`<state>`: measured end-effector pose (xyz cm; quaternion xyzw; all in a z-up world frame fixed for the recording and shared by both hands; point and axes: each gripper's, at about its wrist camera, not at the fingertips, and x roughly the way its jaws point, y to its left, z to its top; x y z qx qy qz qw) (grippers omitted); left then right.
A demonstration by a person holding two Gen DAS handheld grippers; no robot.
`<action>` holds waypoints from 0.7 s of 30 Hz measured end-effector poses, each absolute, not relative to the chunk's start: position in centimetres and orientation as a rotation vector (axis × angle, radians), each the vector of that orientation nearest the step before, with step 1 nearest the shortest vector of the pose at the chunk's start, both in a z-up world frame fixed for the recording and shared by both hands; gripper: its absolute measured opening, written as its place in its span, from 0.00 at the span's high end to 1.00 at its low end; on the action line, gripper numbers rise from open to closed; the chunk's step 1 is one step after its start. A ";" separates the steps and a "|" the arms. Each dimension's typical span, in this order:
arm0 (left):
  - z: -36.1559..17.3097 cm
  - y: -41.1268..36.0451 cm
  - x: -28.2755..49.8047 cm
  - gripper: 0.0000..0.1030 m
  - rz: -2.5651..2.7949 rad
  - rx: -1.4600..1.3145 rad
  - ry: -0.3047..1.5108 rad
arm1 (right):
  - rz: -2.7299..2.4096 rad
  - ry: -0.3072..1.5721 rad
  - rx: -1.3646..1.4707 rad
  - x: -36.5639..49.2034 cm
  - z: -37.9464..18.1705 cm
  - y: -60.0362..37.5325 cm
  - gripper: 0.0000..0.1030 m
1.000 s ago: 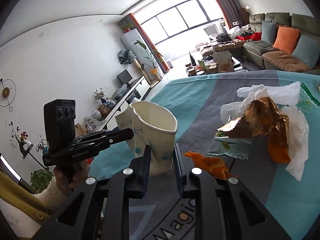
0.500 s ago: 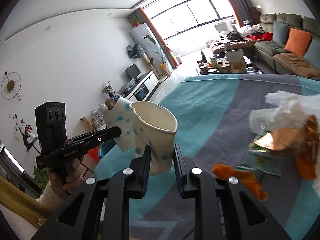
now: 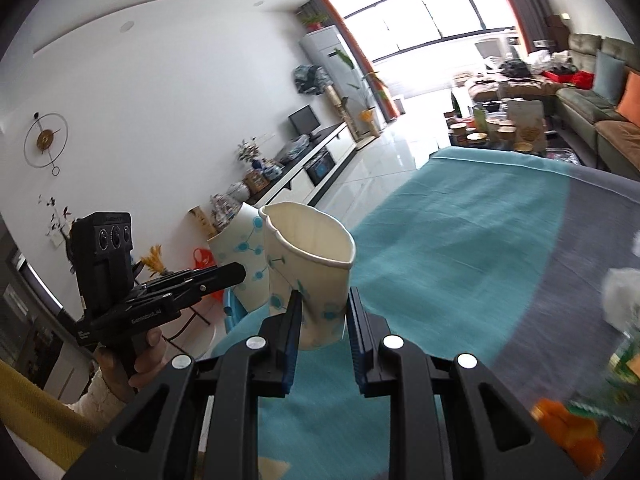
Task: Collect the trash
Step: 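Carry both paper cups over the teal bin and open both tools to drop them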
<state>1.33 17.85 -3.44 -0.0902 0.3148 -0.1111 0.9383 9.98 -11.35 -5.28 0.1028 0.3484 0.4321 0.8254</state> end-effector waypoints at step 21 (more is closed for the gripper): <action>-5.9 29.0 1.2 0.80 0.053 -0.284 0.693 | 1.077 0.837 0.074 14.1 -5.3 2.9 0.80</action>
